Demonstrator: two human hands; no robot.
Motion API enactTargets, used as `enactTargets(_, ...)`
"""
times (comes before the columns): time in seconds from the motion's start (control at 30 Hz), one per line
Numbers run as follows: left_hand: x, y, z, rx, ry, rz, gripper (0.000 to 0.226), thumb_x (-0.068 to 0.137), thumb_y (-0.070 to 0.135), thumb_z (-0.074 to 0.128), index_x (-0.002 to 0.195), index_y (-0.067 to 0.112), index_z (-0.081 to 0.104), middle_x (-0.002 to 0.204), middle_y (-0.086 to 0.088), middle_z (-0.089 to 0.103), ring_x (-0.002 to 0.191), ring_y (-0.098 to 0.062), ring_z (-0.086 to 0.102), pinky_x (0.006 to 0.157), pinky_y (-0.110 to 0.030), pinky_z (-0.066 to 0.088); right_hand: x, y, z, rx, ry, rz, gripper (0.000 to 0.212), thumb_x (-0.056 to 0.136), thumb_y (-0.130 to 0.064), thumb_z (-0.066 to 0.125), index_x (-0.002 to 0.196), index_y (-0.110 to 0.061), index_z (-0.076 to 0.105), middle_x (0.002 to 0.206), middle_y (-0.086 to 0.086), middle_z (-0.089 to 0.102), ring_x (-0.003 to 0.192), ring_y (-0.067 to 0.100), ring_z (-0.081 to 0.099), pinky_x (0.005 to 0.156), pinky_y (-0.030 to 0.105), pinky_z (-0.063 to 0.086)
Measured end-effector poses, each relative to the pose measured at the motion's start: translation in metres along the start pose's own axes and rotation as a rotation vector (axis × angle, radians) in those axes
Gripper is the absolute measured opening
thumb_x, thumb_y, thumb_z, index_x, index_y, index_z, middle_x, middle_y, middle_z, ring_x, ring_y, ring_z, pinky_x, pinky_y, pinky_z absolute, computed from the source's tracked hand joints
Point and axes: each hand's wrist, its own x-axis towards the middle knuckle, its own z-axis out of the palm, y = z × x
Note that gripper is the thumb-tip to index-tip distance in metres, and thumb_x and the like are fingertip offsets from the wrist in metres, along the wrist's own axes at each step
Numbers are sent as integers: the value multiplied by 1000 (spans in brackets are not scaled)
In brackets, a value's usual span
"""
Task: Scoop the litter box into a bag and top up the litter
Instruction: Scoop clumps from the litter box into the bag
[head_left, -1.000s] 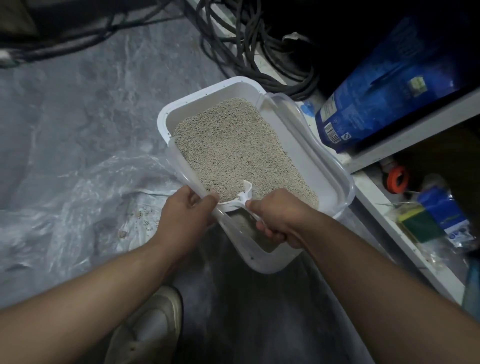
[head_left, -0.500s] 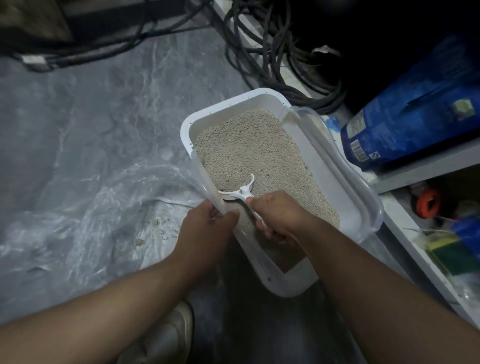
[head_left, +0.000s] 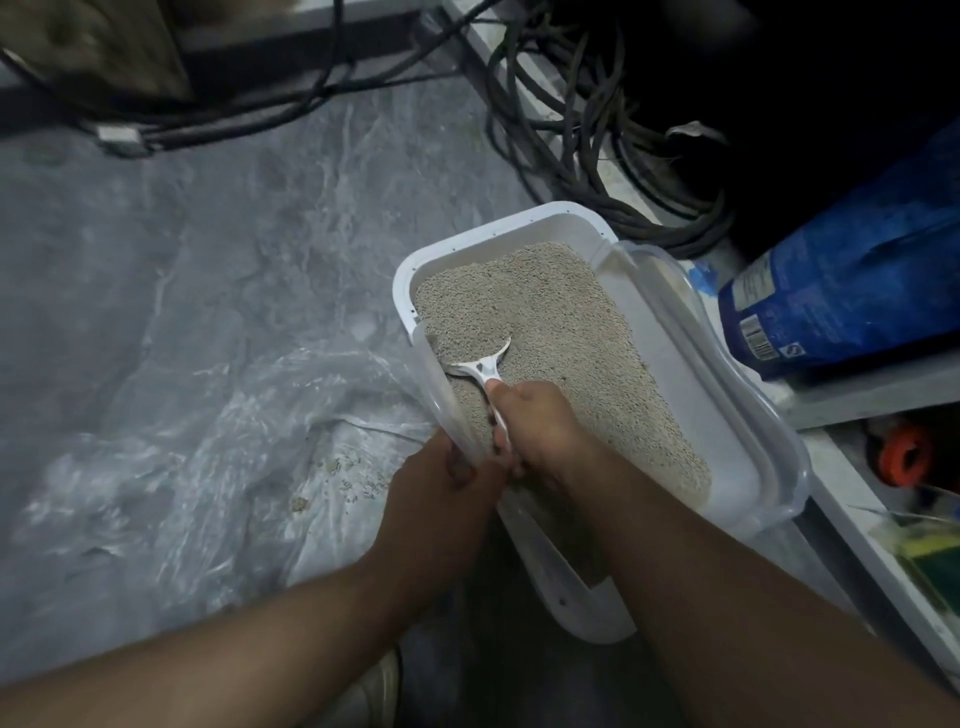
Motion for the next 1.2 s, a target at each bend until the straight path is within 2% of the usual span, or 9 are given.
enactTargets(0.1,0,2,-1,34,26,15,29,88,50,70,90,21,72,81,7,76,77,-11,73,80,-50,58,1,0,2,46,-26,33,34,104,-30,50,94,1,61,66,17,53,38,15,45,41,21,37)
enactTargets(0.17,0,3,-1,37,26,19,29,92,50,69,90,21,72,80,7,76,76,-11,73,79,-48,59,5,-4,1,133,-73,122,28,103,-25,51,95,0,59,63,17,53,39,17,46,44,24,38)
enactTargets(0.27,-3,7,-2,13,15,21,36,82,58,65,90,24,73,80,7,76,75,-11,74,79,-49,59,12,-12,4,182,-87,185,22,100,-24,51,86,-7,55,55,11,48,38,16,42,42,23,34)
enactTargets(0.37,-4,8,-2,-3,13,9,44,68,62,59,88,25,70,80,5,76,75,-13,74,78,-50,59,13,-6,10,108,53,96,26,91,-27,54,76,-6,60,53,11,53,35,18,44,42,24,35)
enactTargets(0.5,-2,1,-1,-23,17,5,39,71,58,62,89,23,67,81,1,76,76,-20,75,76,-55,58,8,8,15,60,142,-53,39,89,-34,54,66,-4,62,49,10,57,36,21,48,43,33,40)
enactTargets(0.7,-1,0,-2,-65,14,-16,41,69,58,65,89,22,68,80,-2,76,75,-25,75,75,-57,59,-4,22,13,139,192,-95,39,91,-39,57,63,-12,57,51,10,56,38,20,47,43,30,39)
enactTargets(0.83,0,-3,-2,-67,16,-21,46,67,61,65,89,20,65,77,-5,74,73,-30,73,71,-60,58,-18,28,3,206,217,-119,37,92,-43,57,69,-14,56,54,11,54,42,20,45,42,28,36)
enactTargets(1.0,1,-6,-2,-63,0,-20,42,71,56,67,94,22,67,81,1,77,75,-19,76,78,-53,61,-37,27,-19,198,260,-149,36,96,-42,55,72,-15,56,57,9,56,42,18,46,40,25,35)
enactTargets(1.2,2,-10,1,-70,31,-17,45,67,59,68,93,23,67,82,8,76,76,-16,76,79,-53,62,-59,36,-28,248,363,-126,39,98,-40,55,77,-8,58,54,9,56,37,18,45,39,25,36)
